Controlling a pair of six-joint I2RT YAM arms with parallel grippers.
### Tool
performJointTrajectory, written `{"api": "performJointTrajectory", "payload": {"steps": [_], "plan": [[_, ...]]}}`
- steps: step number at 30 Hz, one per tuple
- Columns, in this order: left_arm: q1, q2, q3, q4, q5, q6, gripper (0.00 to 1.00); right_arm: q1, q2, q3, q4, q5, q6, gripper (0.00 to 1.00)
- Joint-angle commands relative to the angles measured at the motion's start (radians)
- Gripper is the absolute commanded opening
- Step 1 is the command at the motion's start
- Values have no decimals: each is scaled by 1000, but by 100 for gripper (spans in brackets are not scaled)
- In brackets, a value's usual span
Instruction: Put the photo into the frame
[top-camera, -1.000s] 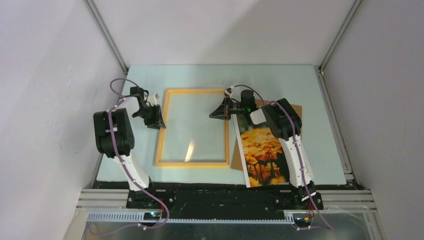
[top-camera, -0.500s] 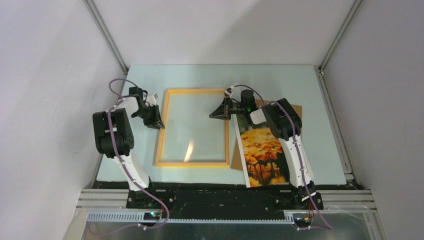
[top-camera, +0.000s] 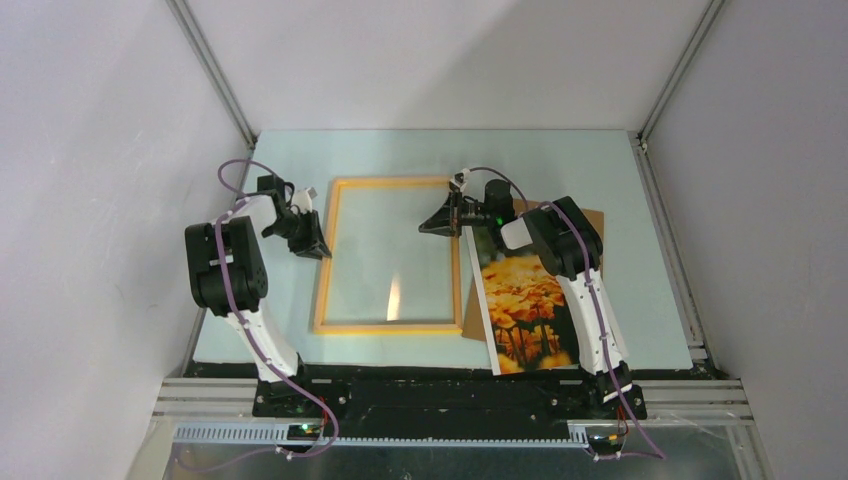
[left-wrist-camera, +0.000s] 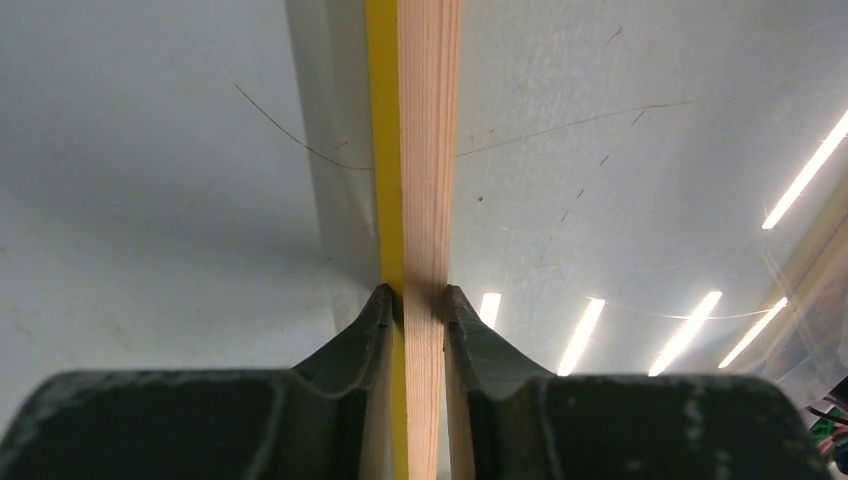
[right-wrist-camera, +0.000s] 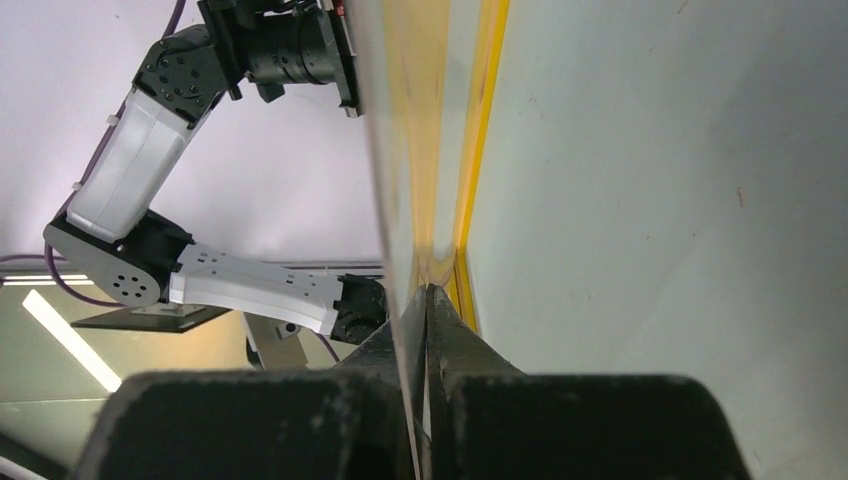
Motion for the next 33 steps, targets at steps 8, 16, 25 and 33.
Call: {"api": "performJointTrajectory", "payload": {"steps": [8, 16, 25, 33], "plan": [[-6, -29, -5, 5, 122, 7, 0, 9, 25, 30, 118, -30, 40, 0], [-4, -27, -7, 5, 118, 7, 0, 7, 24, 26, 127, -33, 36, 0], [-2, -29, -8, 4, 122, 8, 0, -1, 1, 14, 38, -14, -39, 0], [-3, -29, -10, 5, 133, 7, 0, 5, -28, 5, -140, 27, -156, 0]]}}
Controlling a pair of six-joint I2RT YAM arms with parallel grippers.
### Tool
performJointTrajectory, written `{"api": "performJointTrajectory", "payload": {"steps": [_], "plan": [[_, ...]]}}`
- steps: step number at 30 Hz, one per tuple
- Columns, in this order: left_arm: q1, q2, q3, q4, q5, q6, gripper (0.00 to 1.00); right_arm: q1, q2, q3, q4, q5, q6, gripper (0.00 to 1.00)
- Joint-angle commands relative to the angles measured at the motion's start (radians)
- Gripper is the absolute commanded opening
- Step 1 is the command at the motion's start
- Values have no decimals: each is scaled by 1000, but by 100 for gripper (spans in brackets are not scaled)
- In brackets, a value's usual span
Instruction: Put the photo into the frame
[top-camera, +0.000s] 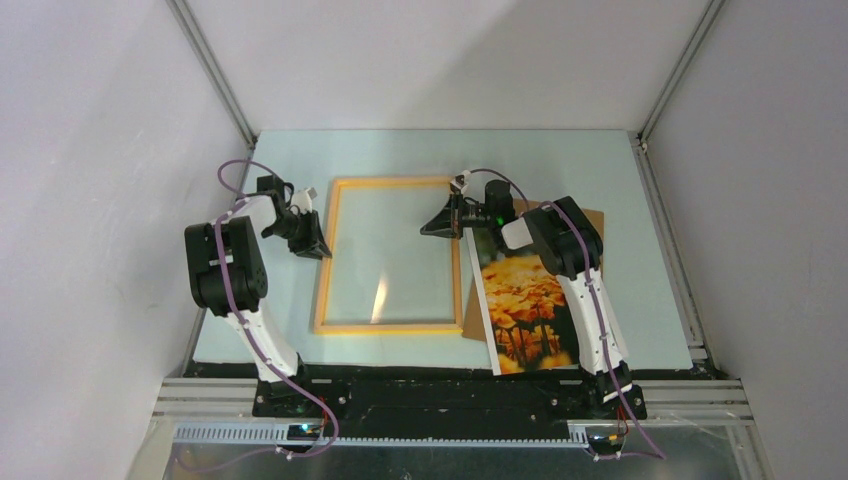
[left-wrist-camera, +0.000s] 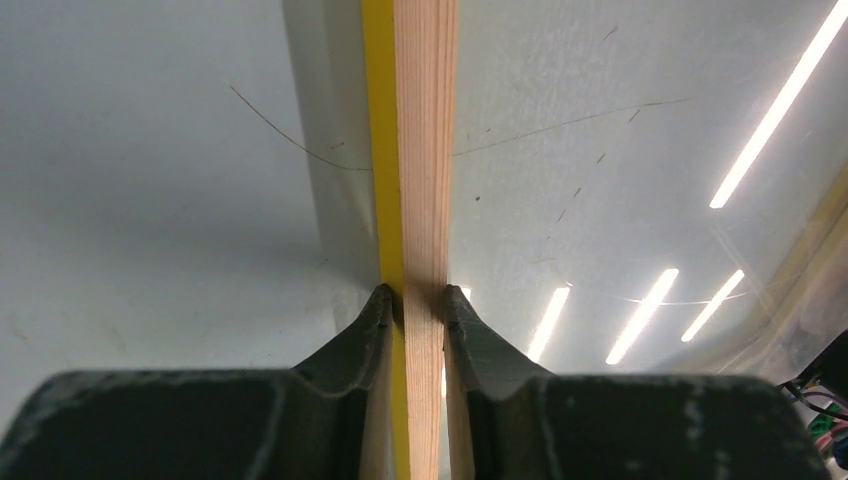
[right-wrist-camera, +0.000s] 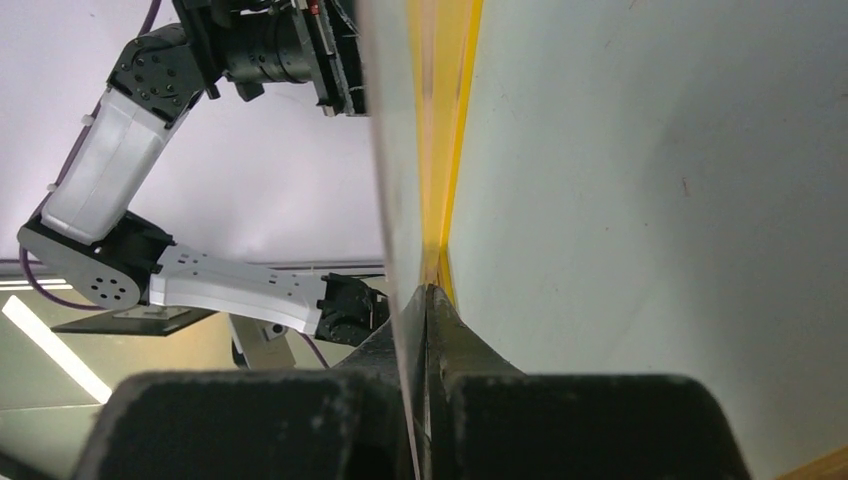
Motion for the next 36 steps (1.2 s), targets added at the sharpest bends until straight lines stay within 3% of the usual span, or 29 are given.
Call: {"api": "performJointTrajectory", "payload": {"steps": [1, 10, 22, 36], "plan": [[-5, -29, -6, 2, 121, 1, 0, 13, -48, 5, -148, 37, -132, 0], [-4, -27, -7, 1, 125, 0, 6, 23, -75, 12, -362, 98, -263, 0], [-5, -27, -8, 1, 119, -1, 23, 36, -63, 89, -491, 128, -326, 0], [-7, -26, -11, 2, 117, 0, 30, 33, -77, 170, -664, 166, -420, 0]]}}
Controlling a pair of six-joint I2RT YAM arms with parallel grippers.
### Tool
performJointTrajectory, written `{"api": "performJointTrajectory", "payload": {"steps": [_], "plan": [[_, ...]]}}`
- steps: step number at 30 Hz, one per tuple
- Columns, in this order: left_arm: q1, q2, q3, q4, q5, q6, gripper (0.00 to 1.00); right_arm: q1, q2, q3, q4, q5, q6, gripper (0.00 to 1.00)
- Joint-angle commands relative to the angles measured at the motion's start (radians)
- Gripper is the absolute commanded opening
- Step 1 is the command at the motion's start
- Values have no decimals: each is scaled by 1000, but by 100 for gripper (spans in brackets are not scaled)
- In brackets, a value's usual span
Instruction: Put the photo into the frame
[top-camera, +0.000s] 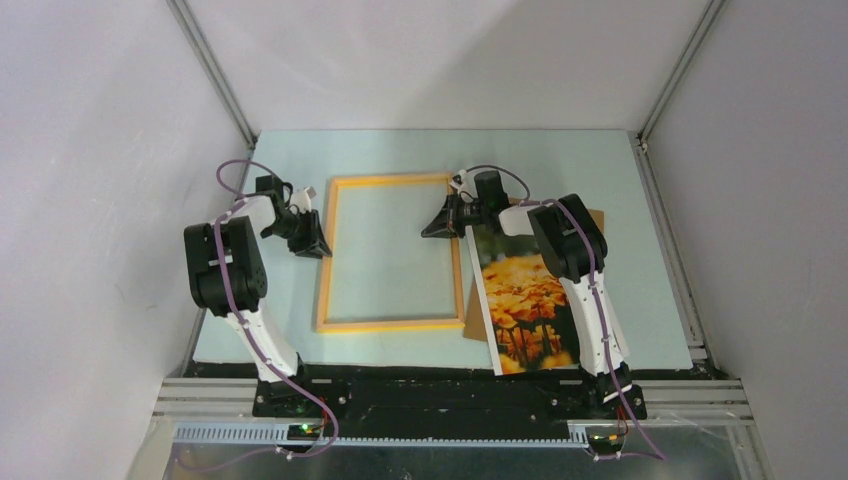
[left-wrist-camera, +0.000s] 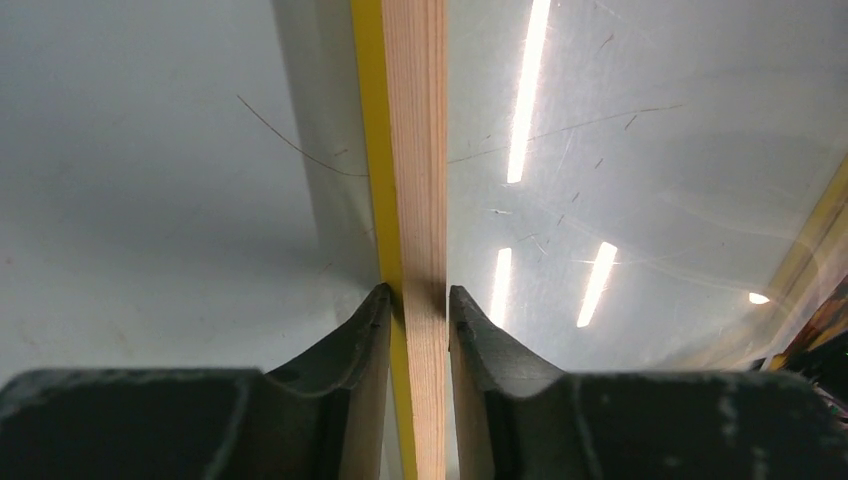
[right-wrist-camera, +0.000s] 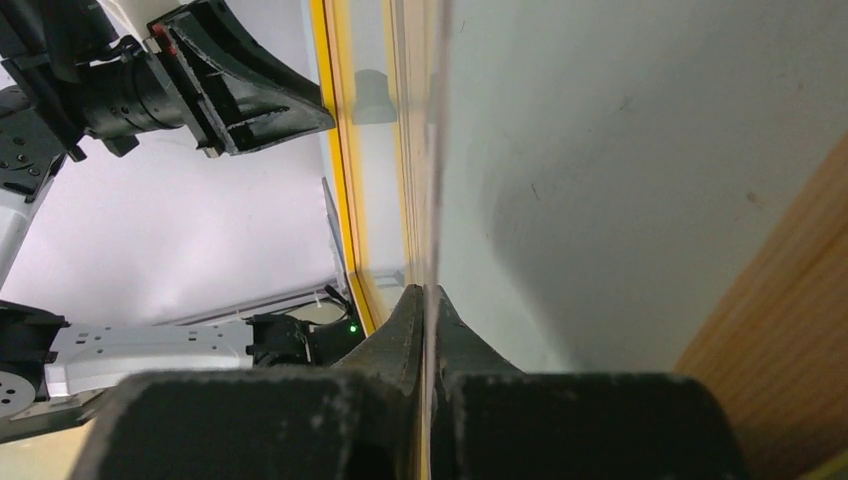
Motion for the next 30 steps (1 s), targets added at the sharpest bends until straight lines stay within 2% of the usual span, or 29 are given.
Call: {"api": "performJointTrajectory", "payload": {"steps": [1, 19, 26, 30], "plan": [[-13, -27, -9, -10, 110, -1, 32, 20, -12, 65, -56, 41, -59, 0], [-15, -49, -7, -10, 81, -1, 55, 16, -28, 118, -204, 91, -141, 0], [-13, -108, 5, -11, 23, 4, 69, 13, -31, 120, -227, 102, -159, 0], [-14, -158, 21, -11, -21, 16, 72, 11, -33, 125, -239, 106, -166, 0]]}}
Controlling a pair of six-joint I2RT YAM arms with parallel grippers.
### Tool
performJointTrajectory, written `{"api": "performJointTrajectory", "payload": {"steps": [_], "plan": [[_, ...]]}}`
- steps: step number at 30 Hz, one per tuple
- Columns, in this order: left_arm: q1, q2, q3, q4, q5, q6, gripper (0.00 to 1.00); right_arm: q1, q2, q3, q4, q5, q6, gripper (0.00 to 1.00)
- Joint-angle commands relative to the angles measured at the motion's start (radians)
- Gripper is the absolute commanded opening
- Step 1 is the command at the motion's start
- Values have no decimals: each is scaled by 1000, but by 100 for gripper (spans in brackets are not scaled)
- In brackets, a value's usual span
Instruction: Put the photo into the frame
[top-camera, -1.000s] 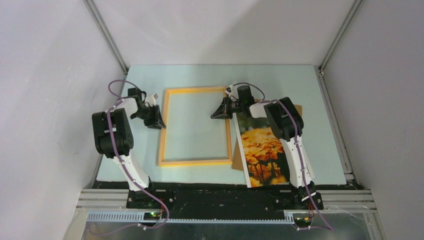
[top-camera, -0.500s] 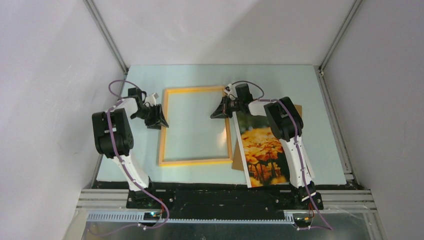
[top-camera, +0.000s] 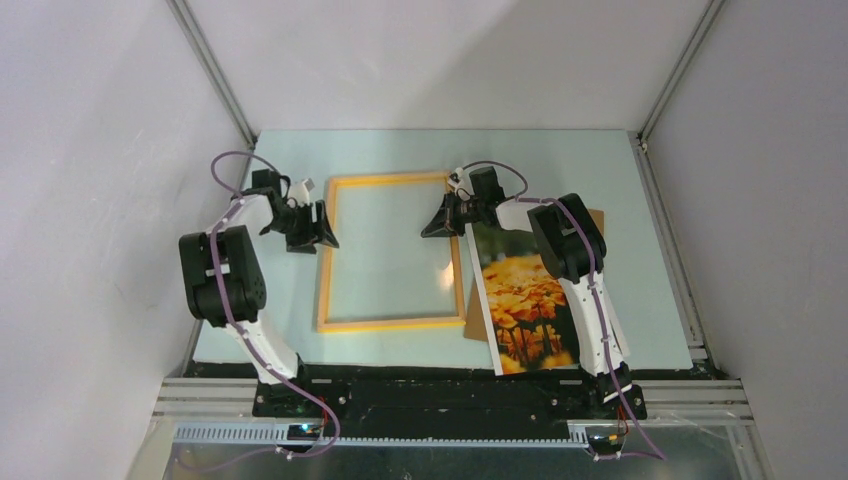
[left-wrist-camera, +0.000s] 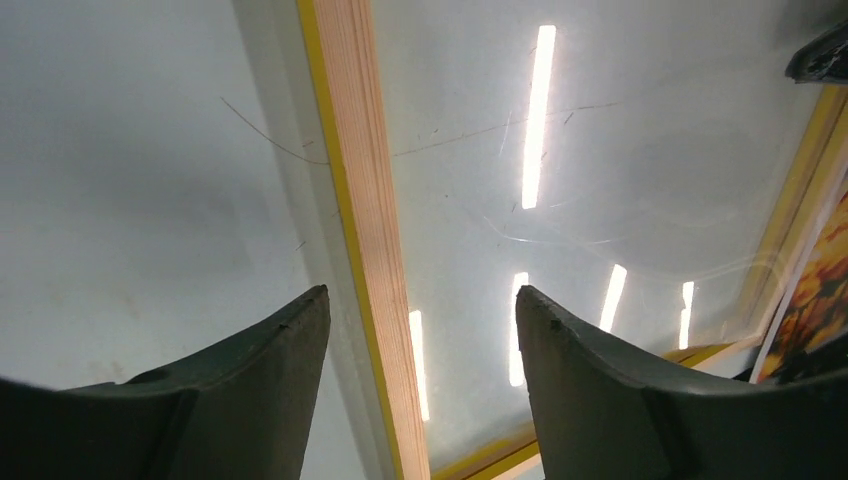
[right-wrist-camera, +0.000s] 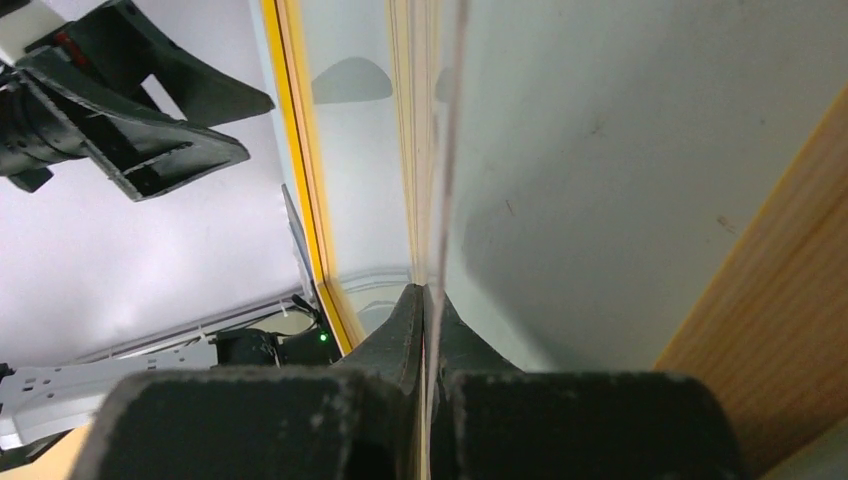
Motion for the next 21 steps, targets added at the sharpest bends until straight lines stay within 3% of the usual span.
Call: {"api": "performJointTrajectory", "payload": {"steps": [1, 8, 12, 21], "plan": [[-8, -111, 29, -2, -48, 19, 73, 2, -34, 40, -22, 36, -34, 0], [-72, -160, 76, -2, -82, 49, 75, 2, -39, 38, -27, 34, -41, 0], [-182, -154, 115, -1, -83, 56, 75, 1, -43, 38, -34, 36, -48, 0], [-370, -28, 216, 0, -63, 30, 75, 1, -47, 38, -47, 42, -58, 0]]}}
